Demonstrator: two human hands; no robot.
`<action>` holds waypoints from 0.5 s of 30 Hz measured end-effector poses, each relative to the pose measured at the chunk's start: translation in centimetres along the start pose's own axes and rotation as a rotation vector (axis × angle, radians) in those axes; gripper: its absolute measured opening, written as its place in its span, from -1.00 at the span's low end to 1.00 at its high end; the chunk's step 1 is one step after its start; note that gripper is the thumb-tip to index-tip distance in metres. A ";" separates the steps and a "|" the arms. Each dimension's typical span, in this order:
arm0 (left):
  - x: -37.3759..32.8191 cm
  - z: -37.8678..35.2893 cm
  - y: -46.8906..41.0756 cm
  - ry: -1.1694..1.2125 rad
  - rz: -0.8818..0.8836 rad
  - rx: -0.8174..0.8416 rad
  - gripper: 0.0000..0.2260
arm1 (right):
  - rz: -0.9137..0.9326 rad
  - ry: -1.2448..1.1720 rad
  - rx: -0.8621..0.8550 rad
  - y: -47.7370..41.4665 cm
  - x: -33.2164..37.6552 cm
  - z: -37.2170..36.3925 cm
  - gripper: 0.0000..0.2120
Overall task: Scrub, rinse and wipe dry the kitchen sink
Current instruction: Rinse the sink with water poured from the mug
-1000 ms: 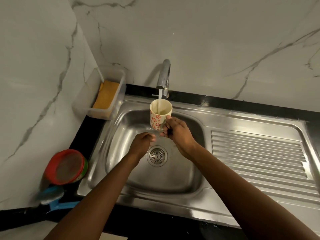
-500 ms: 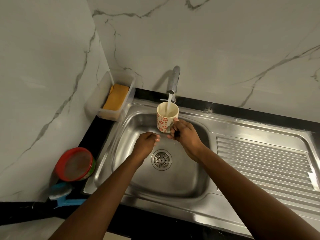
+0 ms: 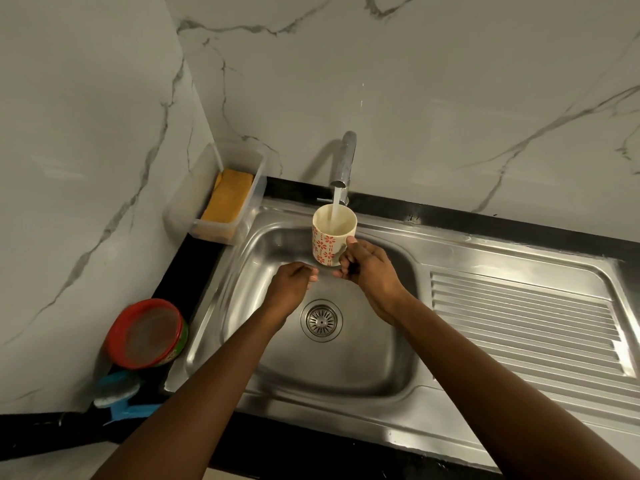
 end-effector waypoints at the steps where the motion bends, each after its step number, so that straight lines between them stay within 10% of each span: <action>1: -0.1 0.0 -0.1 0.001 -0.003 0.005 -0.80 | 0.005 -0.001 0.001 0.0 0.1 0.0 -0.63; 15: -2.2 1.2 -2.0 -0.018 -0.053 -0.004 -0.79 | 0.004 -0.015 -0.029 0.5 -0.4 0.6 -0.64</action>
Point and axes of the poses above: each hand's wrist, its own y-axis away from the middle knuckle, its own z-axis out of the back of the hand, x = y × z, the point moved 6 cm from there along -y, towards the middle knuckle, and after that the axes turned 2 degrees about z, right-handed, at the moved point
